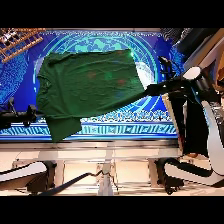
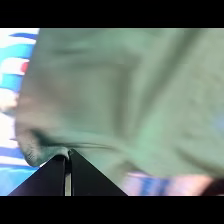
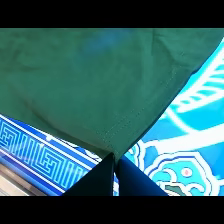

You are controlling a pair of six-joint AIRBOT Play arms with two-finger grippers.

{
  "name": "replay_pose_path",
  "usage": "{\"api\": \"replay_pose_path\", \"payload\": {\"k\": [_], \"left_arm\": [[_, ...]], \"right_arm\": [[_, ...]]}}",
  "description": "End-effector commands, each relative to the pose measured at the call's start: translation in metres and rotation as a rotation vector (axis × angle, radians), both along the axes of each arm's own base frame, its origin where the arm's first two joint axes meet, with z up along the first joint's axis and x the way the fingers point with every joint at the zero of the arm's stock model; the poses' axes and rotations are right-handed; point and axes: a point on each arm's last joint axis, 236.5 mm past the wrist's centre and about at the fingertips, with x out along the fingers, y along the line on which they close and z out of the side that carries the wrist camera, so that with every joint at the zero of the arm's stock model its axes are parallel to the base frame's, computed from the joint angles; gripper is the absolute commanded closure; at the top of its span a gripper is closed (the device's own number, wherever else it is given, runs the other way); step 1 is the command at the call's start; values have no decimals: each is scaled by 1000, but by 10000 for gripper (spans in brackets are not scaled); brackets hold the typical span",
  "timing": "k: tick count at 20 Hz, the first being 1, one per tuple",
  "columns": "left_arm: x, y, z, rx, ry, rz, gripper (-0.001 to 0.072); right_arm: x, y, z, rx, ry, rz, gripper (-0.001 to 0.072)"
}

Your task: Fold the clothes and pants, and hang the long-sleeved shirts on hangers.

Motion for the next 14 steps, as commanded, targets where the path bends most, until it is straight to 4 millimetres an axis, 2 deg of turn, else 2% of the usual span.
{"api": "replay_pose_path", "payload": {"k": [1, 2, 3, 4, 5, 6, 7, 8, 9, 10, 11, 12, 14], "left_arm": [[55, -15, 137, -274, -460, 27, 707], [67, -5, 207, -344, -660, 77, 707], [68, 8, 288, -388, -886, 117, 708], [55, 18, 367, -406, -1099, 147, 708], [33, 22, 438, -421, -1287, 164, 708], [0, 20, 505, -434, -1482, 161, 707], [-42, 13, 569, -465, -1677, 157, 707], [-82, 7, 620, -506, -1832, 171, 706], [-125, 1, 665, -551, -1976, 192, 706], [-165, -8, 699, -573, -2098, 209, 706], [-194, -18, 722, -557, -2191, 221, 705], [-216, -31, 738, -519, -2253, 228, 705], [-229, -49, 753, -412, -2299, 233, 704]], "right_arm": [[-9, -2, 39, -33, -98, 56, 698], [-11, -5, 68, -61, -170, 68, 698], [-12, -9, 102, -88, -264, 67, 698], [-15, -12, 146, -116, -389, 59, 698], [-21, -14, 193, -138, -519, 47, 698], [-34, -16, 246, -157, -666, 31, 699], [-52, -16, 296, -167, -806, 14, 700], [-75, -16, 349, -173, -961, -8, 700], [-101, -16, 397, -176, -1107, -32, 700], [-129, -16, 442, -172, -1252, -63, 700], [-155, -16, 476, -168, -1363, -84, 700], [-179, -16, 502, -165, -1456, -98, 700], [-210, -14, 532, -176, -1563, -98, 700]]}}
